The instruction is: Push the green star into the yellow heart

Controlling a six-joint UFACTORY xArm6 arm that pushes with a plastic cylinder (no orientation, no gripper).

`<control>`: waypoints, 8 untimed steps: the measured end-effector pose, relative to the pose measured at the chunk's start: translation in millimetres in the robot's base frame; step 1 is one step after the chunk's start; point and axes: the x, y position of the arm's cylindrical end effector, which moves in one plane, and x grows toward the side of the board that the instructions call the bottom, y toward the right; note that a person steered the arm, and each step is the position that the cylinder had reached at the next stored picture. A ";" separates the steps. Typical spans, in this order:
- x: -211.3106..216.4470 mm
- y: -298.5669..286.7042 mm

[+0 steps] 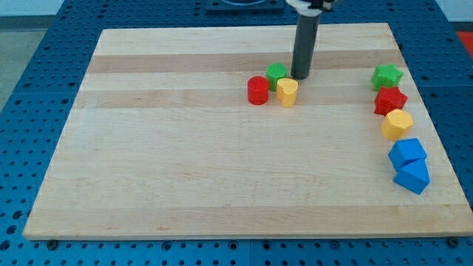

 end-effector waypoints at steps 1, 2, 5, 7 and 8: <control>-27.6 40.8; -29.3 98.1; 8.1 235.1; 38.7 187.7; 40.3 138.4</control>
